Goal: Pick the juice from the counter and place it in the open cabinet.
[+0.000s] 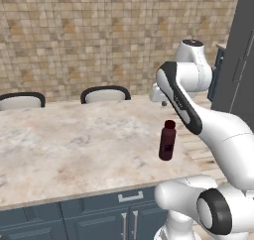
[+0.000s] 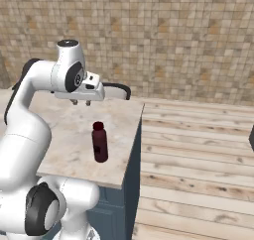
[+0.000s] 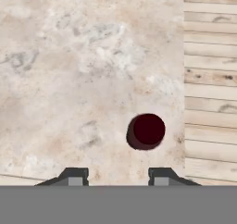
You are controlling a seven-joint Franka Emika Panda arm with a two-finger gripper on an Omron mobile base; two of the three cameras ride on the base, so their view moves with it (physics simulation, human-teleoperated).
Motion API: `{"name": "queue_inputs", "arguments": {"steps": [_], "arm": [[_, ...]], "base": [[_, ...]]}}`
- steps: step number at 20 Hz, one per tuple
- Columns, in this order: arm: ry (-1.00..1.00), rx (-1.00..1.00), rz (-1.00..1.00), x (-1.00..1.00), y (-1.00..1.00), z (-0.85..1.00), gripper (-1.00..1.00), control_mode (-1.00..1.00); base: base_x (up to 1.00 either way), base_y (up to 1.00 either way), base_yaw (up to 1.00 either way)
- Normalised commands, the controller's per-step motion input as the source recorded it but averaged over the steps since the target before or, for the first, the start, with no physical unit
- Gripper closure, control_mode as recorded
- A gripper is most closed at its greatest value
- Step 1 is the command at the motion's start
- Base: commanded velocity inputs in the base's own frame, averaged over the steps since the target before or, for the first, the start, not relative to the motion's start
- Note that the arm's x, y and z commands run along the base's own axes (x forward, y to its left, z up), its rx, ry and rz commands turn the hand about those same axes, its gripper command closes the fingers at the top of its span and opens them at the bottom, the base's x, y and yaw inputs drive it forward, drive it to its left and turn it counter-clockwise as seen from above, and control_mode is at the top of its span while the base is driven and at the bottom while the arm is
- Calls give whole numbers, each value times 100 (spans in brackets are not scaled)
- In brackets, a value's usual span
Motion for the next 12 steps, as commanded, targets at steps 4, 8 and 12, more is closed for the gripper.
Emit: {"name": "queue_inputs", "arguments": {"steps": [4, 8, 12], "arm": [[0, 0, 0, 0, -5, -5, -100, -100], [0, 5, 0, -15, -23, -22, -100, -100], [-10, 1, 1, -17, -39, -33, -100, -100]], "base": [[0, 0, 0], [0, 0, 0], [0, 0, 0]]}}
